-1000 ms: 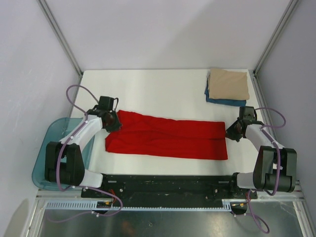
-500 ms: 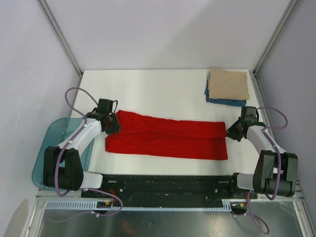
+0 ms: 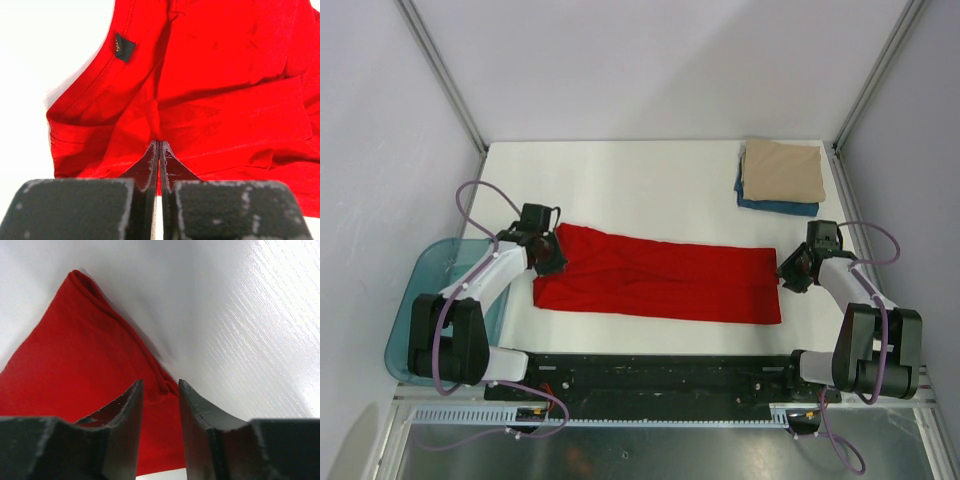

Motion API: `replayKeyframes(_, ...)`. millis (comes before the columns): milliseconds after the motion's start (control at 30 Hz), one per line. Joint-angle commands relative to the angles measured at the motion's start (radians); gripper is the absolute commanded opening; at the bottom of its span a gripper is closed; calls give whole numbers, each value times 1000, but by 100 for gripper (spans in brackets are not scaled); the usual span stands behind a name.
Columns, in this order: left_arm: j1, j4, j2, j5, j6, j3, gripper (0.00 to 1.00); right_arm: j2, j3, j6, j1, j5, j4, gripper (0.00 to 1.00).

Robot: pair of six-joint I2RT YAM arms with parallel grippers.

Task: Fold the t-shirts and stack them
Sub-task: Fold the other side of the tshirt into a rectangle

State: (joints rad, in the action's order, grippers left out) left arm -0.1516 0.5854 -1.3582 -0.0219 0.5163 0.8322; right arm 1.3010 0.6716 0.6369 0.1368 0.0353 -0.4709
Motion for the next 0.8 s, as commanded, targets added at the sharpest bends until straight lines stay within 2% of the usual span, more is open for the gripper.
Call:
replayKeyframes(0,-9,-24,15,14,-7,1,3,-49,51,-40,4,-16,26,43)
replayKeyframes(267,-9,-22,61,50,-24,-2,30,66,133,-72,-30,-35,157,48)
replayKeyframes(333,-9,-20,83,48,-32,4,32,100,141,-75,-36,-35,197,48)
replayKeyframes(567,-14,-19,64,58,-36,99,28,216,190,-80,-65,-72,237,46)
replayKeyframes(767,-62,-24,-126,41,-20,276,24,257,201,-76,-71,-80,265,45)
